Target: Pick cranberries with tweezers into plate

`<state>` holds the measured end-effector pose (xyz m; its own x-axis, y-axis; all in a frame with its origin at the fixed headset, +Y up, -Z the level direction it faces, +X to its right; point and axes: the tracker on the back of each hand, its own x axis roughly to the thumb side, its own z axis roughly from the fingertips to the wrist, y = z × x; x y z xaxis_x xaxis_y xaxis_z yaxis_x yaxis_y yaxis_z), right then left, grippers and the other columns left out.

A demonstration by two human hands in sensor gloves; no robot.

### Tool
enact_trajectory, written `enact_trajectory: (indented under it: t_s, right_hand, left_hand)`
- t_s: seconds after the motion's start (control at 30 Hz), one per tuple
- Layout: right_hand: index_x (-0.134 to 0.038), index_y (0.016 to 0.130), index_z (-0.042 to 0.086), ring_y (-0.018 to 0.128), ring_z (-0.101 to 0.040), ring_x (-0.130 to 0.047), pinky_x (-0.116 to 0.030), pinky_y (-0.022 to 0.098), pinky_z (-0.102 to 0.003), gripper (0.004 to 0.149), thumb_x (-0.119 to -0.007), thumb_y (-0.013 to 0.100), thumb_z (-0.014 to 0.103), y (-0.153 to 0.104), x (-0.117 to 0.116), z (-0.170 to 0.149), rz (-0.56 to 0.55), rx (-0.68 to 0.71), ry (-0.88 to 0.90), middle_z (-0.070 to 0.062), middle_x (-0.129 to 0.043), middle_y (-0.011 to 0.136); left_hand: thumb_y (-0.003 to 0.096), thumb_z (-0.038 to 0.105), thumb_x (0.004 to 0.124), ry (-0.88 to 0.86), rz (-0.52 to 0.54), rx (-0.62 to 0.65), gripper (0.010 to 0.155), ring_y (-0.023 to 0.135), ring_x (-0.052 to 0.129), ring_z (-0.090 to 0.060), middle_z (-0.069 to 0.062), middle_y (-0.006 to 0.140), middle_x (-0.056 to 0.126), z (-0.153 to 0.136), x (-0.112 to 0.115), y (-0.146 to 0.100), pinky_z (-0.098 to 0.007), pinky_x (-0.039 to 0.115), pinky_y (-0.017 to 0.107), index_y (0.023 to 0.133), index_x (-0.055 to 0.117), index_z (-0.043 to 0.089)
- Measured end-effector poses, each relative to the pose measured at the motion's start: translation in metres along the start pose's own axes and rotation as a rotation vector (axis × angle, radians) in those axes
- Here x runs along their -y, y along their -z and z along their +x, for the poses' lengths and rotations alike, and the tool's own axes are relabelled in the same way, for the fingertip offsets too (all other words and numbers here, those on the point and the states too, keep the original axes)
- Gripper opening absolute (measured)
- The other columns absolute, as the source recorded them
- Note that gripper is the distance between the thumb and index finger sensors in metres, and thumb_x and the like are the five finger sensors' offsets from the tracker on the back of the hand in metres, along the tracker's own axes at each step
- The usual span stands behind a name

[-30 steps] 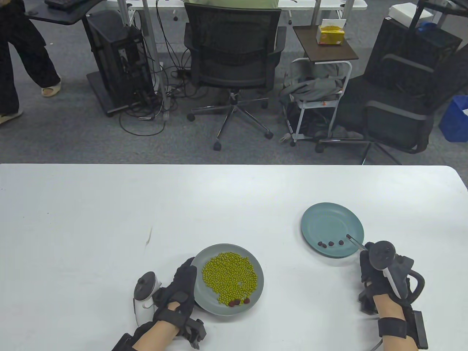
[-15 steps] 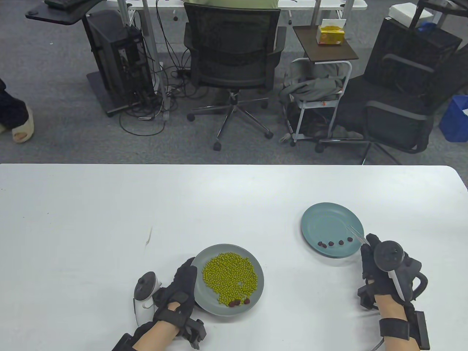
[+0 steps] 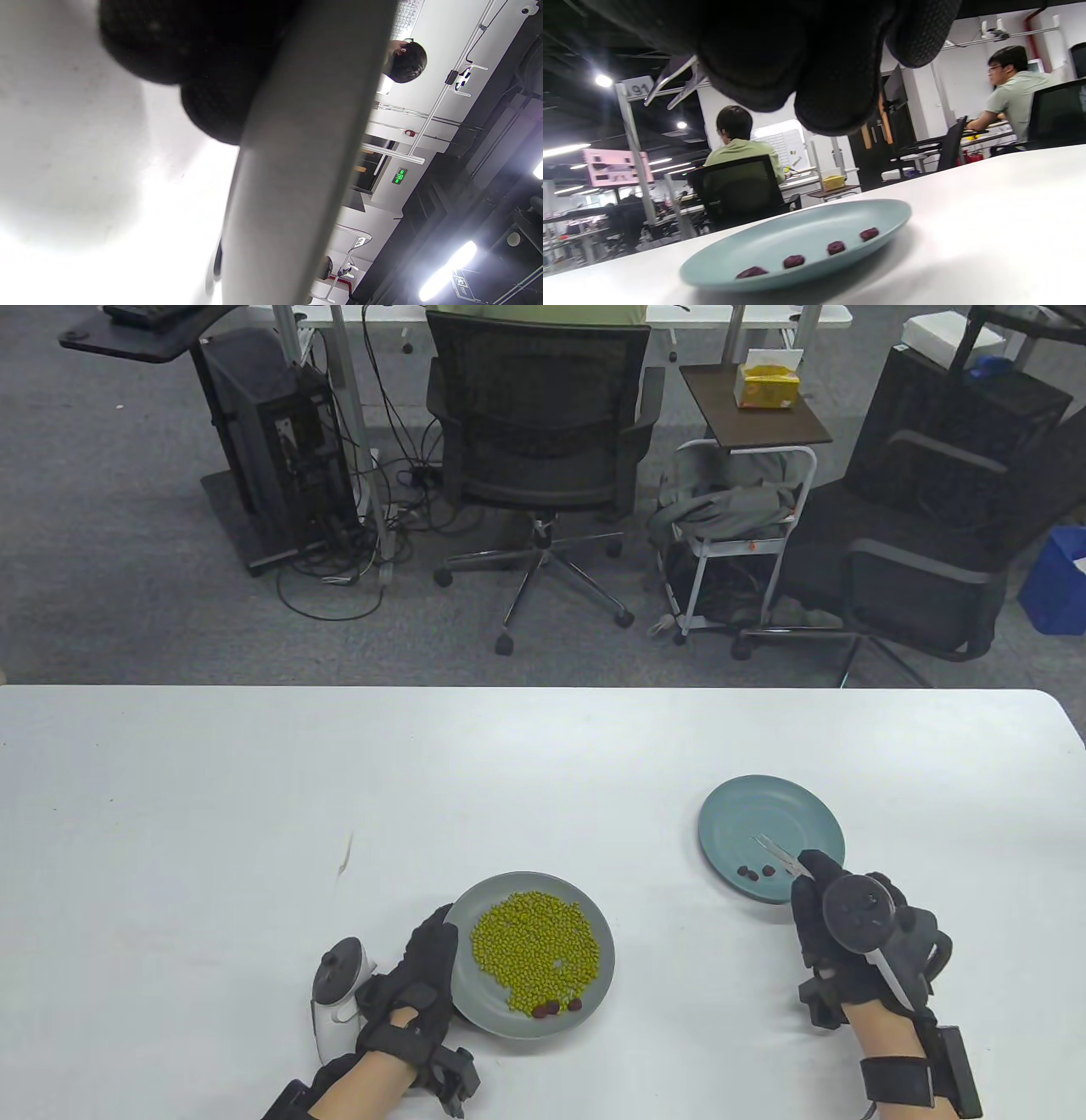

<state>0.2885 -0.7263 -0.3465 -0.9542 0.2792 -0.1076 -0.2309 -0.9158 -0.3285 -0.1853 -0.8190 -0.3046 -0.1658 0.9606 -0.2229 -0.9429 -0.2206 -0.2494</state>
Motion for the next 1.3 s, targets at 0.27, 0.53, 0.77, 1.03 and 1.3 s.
enact_trajectory:
  t_s: [0.27,0.53,0.77,1.03,1.3]
  right_hand:
    - [-0.075,0.081,0.038,0.063,-0.011,-0.091,-0.053,0.074,-0.046,0.049,-0.069,0.036,0.056,-0.019,-0.003,0.041,-0.038,0.237,-0.011,0.017,-0.089,0.055]
    - [-0.075,0.080,0.041,0.064,-0.010,-0.090,-0.052,0.075,-0.045,0.048,-0.069,0.035,0.057,-0.050,-0.005,0.087,-0.034,0.511,0.008,0.018,-0.089,0.055]
    - [-0.077,0.079,0.042,0.065,-0.011,-0.090,-0.051,0.075,-0.046,0.048,-0.070,0.034,0.057,-0.074,-0.006,0.116,0.020,0.692,0.054,0.018,-0.090,0.055]
    - [-0.080,0.077,0.042,0.064,-0.011,-0.090,-0.051,0.075,-0.046,0.047,-0.072,0.033,0.058,-0.083,-0.008,0.128,0.036,0.759,0.027,0.018,-0.090,0.054]
    - [-0.081,0.076,0.042,0.064,-0.011,-0.090,-0.050,0.075,-0.046,0.047,-0.073,0.033,0.058,-0.088,-0.009,0.134,0.033,0.794,-0.029,0.018,-0.090,0.054]
  left_hand:
    - [0.0534,0.053,0.057,0.003,0.027,0.017,0.063,0.045,0.104,-0.025,-0.006,0.094,0.065,0.002,-0.005,0.001,-0.033,0.091,0.026,0.103,0.032,0.023]
    - [0.0534,0.052,0.057,-0.001,0.047,0.019,0.064,0.045,0.104,-0.026,-0.006,0.094,0.065,0.002,-0.010,0.002,-0.033,0.091,0.026,0.103,0.032,0.022]
    - [0.0535,0.052,0.057,0.014,0.052,0.016,0.064,0.045,0.104,-0.026,-0.006,0.095,0.064,0.002,-0.010,0.003,-0.033,0.090,0.027,0.103,0.031,0.023]
    - [0.0534,0.053,0.057,0.018,0.046,0.014,0.063,0.045,0.104,-0.026,-0.006,0.095,0.064,0.002,-0.010,0.003,-0.033,0.091,0.027,0.103,0.031,0.023]
    - [0.0533,0.052,0.057,0.040,0.036,0.013,0.064,0.045,0.104,-0.026,-0.006,0.094,0.065,0.001,-0.008,0.003,-0.033,0.090,0.027,0.103,0.032,0.022]
